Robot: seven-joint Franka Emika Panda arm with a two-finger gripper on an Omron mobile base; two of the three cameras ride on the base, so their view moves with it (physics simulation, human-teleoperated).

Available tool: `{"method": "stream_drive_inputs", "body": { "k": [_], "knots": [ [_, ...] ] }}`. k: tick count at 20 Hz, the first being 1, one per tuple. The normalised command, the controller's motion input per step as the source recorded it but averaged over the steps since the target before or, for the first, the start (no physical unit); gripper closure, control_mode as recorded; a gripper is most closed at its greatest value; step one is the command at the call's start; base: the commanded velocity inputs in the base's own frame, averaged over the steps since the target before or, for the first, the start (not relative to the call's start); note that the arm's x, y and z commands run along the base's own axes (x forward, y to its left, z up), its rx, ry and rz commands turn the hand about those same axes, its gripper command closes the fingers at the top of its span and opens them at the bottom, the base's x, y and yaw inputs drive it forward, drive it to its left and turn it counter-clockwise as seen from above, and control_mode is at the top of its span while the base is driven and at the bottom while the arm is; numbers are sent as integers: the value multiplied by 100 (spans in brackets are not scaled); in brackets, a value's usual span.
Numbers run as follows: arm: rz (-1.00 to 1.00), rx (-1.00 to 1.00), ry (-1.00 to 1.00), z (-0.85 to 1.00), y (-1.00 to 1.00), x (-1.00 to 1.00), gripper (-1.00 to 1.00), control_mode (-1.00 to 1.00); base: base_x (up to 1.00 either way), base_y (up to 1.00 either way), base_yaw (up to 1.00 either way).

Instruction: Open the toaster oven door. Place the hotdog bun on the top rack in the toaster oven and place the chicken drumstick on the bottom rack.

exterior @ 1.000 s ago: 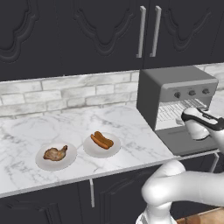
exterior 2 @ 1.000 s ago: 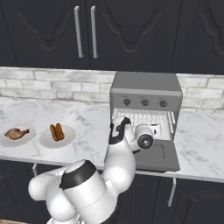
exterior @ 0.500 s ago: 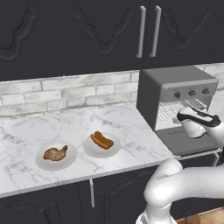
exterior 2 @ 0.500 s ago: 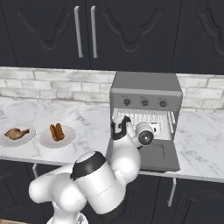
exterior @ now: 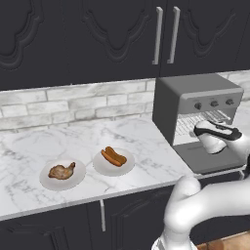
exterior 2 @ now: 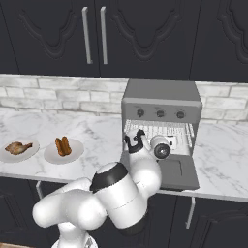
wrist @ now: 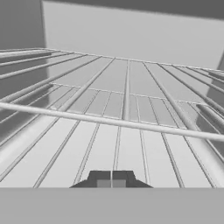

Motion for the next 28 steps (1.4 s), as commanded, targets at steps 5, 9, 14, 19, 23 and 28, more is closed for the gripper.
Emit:
{"method": "stream_drive_inputs", "body": {
  "k": [5, 9, 14, 19, 23, 28],
  "knots": [
    [0, 3, 0, -10, 0, 24, 100, -100, 0, 0, 0],
    [0, 3, 0, -13, 0, 26, 100, -100, 0, 0, 0],
    [0, 1, 3, -21, 0, 18, 100, -100, 0, 0, 0],
    [-2, 0, 10, -21, 0, 5, 100, -100, 0, 0, 0],
    [-7, 0, 32, -34, -6, -5, 100, -100, 0, 0, 0],
    [-6, 0, 26, -44, -15, -29, 100, -100, 0, 0, 0]
  ]
}}
